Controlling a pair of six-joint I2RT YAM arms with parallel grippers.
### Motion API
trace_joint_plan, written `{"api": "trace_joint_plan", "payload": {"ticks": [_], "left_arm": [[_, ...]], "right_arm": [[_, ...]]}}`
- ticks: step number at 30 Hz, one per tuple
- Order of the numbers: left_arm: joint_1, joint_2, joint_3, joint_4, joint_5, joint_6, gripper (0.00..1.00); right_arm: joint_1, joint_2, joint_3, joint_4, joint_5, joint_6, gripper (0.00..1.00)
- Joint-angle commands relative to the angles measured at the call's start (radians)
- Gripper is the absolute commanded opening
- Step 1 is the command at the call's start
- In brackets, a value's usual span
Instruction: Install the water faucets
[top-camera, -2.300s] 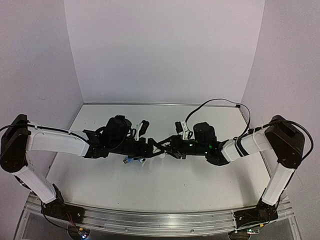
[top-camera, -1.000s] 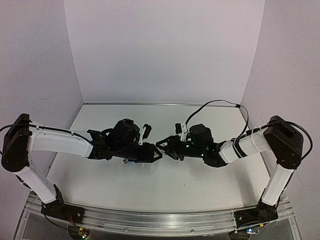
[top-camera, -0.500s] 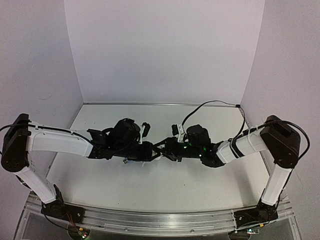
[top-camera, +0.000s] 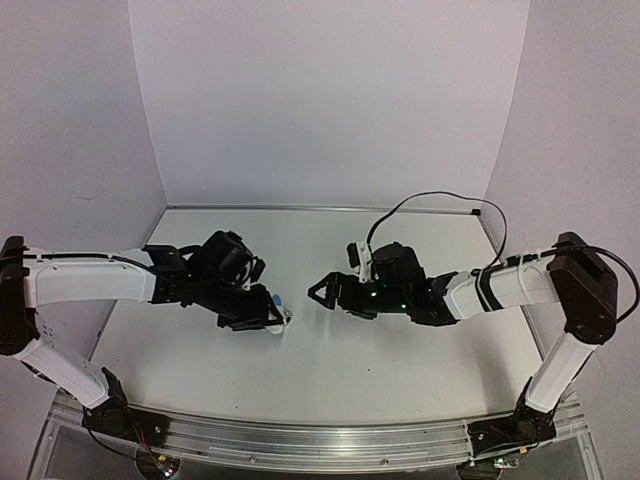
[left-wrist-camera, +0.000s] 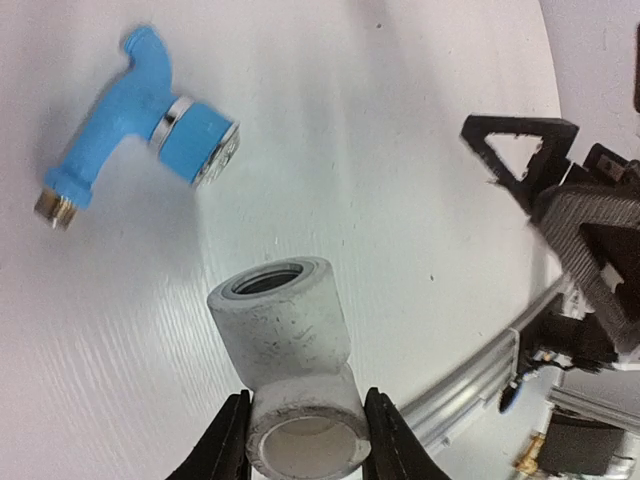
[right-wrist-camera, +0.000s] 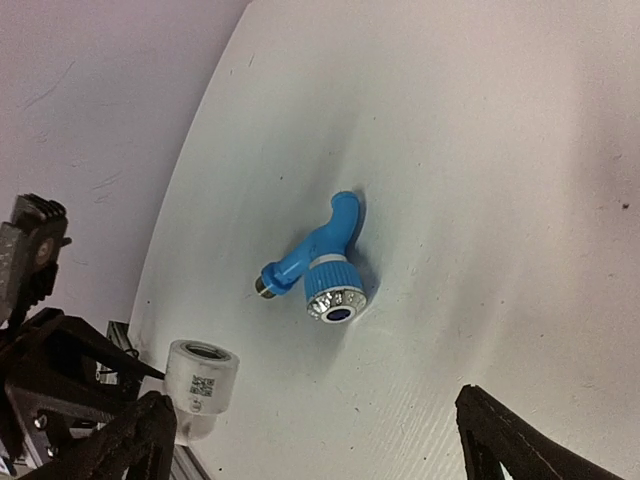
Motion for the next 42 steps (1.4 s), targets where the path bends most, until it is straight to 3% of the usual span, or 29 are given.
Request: {"api": "trace_joint_plan", "payload": {"ticks": [1, 6, 9, 18, 23, 31, 42], "left_arm": [[0.106, -0.123, -0.077, -0.081, 0.384, -0.162, 0.0], [0.198, -0.133, -0.129, 0.019, 0.731, -0.341, 0.0], [0.224, -0.089, -0.148, 0.074, 0.839, -0.44, 0.0], [0.236, 0.078, -0.25, 0.075, 1.058, -0.509, 0.0], [0.254, 0.212, -0.196, 0.034, 1.066, -0.44, 0.0], [0.262, 0.281, -0.131, -0.11, 0.859, -0.361, 0.03], [0.276, 0.26, -0.107, -0.151, 0.752, -0.34, 0.5]], "right_arm": [[-0.025, -0.092, -0.006, -0.066, 0.095, -0.126, 0.98], [-0.03, -0.124, -0.053, -0.067, 0.13, -0.149, 0.98], [-0.03, -0.144, -0.077, -0.067, 0.136, -0.157, 0.98], [-0.032, -0.228, -0.144, -0.067, 0.195, -0.188, 0.98], [-0.032, -0.252, -0.164, -0.067, 0.226, -0.205, 0.98], [-0.041, -0.27, -0.181, -0.067, 0.239, -0.218, 0.98], [-0.043, -0.229, -0.158, -0.063, 0.203, -0.208, 0.98]]}}
